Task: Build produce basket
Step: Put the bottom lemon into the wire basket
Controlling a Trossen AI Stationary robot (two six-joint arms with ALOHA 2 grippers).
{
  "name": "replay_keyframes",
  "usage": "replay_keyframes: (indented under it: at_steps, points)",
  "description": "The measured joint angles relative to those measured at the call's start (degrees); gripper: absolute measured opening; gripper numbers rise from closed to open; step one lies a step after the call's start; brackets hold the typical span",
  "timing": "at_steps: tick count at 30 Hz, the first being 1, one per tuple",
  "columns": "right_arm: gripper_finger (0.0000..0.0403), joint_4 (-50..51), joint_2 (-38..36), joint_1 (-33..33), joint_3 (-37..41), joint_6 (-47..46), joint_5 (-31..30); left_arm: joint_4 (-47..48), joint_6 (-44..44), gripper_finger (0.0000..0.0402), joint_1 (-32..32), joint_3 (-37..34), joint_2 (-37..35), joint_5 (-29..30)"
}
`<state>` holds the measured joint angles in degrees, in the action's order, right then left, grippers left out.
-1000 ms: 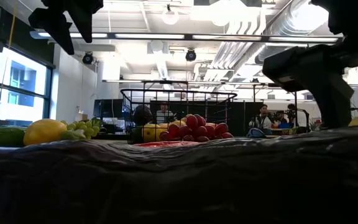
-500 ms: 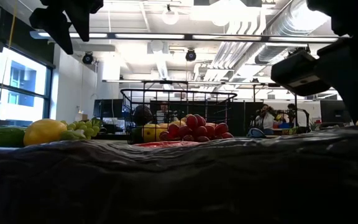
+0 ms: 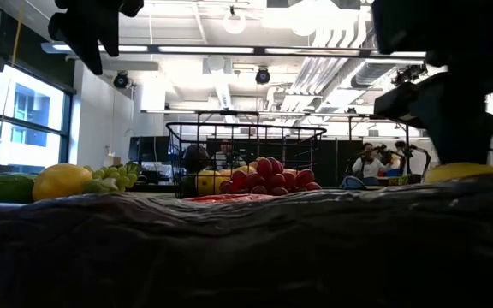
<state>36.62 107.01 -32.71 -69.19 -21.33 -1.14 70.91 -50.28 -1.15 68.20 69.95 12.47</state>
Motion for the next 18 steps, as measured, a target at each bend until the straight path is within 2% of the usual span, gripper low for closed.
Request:
replay_keyframes:
  at_steps: [10, 18]
  points:
    - [0.0096, 0.5, -5.6, 7.0, 0.0, -4.2, -1.9, -0.5, 4.0, 0.031, 0.4, 0.0, 0.0, -0.5]
    - [0.0097, -5.0, -10.6, 14.9, 0.0, -5.8, -5.0, -0.9, 4.4, 0.031, 0.4, 0.0, 0.0, -3.5]
